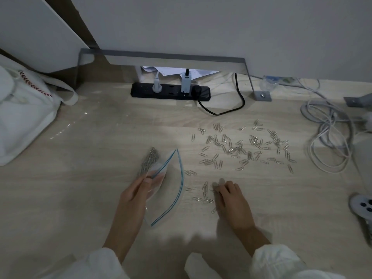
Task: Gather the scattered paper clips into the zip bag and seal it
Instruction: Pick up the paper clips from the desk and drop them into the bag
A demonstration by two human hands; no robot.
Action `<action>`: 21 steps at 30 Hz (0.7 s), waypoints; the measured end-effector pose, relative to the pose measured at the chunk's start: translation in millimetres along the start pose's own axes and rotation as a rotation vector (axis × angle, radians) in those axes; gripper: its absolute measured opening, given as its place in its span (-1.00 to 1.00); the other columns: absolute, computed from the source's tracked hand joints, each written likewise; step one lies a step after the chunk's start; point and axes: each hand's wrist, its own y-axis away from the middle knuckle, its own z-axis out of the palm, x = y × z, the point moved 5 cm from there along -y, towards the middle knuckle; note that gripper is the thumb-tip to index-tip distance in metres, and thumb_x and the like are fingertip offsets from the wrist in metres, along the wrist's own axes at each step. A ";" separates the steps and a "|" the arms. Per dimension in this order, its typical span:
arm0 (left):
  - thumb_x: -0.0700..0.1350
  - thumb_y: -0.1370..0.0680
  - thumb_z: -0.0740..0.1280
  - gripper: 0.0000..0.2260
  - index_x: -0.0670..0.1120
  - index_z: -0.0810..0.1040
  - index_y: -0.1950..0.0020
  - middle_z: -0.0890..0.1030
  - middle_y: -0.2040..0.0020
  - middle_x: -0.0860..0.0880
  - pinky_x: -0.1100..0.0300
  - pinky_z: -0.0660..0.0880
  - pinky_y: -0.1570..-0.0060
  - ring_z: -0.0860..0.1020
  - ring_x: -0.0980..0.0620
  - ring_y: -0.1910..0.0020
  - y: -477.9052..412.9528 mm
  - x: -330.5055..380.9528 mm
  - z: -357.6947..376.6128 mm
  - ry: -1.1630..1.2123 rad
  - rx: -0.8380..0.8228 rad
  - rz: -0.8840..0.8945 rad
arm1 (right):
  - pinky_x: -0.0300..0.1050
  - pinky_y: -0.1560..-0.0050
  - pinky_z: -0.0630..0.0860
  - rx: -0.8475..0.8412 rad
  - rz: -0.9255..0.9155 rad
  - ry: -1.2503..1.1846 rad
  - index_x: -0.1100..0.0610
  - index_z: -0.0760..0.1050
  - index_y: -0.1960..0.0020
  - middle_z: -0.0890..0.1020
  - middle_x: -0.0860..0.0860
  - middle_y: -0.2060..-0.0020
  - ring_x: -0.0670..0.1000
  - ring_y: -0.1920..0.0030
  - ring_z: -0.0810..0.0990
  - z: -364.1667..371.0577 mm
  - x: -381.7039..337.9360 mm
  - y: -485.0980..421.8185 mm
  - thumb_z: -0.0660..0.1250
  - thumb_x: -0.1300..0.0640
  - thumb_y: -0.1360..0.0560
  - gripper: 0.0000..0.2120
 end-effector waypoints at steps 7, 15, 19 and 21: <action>-0.19 -0.60 0.13 -0.76 -0.13 0.57 -0.12 0.69 0.04 0.08 0.38 0.46 -0.09 0.61 0.22 -0.01 -4.6 2.3 1.0 -0.019 -0.017 -0.003 | -0.39 0.28 0.36 0.044 0.681 -0.657 0.14 0.51 0.19 0.56 0.04 0.28 0.04 0.21 0.50 -14.4 25.8 3.9 0.29 0.30 -0.46 -0.89; -0.24 -0.60 0.13 -0.76 -0.21 0.56 -0.13 0.65 -0.03 -0.05 0.51 0.46 0.03 0.61 0.29 0.05 -13.4 7.6 21.7 -0.017 -0.068 -0.005 | -0.17 0.13 0.51 0.071 0.872 -1.184 0.19 0.58 0.21 0.59 0.09 0.33 0.02 0.26 0.55 -51.8 3.0 2.7 0.33 0.38 -0.42 -0.87; -0.21 -0.60 0.14 -0.75 -0.19 0.56 -0.16 0.65 -0.07 -0.06 0.53 0.45 0.05 0.56 0.28 -0.04 -16.3 9.8 24.5 -0.018 -0.068 -0.017 | -0.27 0.14 0.54 -0.001 0.706 -1.417 0.28 0.59 0.12 0.62 0.06 0.32 -0.05 0.28 0.57 -89.9 -46.5 -15.5 0.31 0.37 -0.44 -0.91; -0.20 -0.61 0.13 -0.76 -0.15 0.56 -0.14 0.64 -0.06 -0.02 0.54 0.45 0.07 0.55 0.32 -0.04 -16.2 12.5 24.8 -0.021 -0.069 -0.023 | -0.28 0.14 0.54 -0.067 0.597 -1.409 0.24 0.59 0.15 0.63 0.03 0.35 -0.07 0.28 0.58 -102.9 -74.5 -24.7 0.30 0.38 -0.44 -0.88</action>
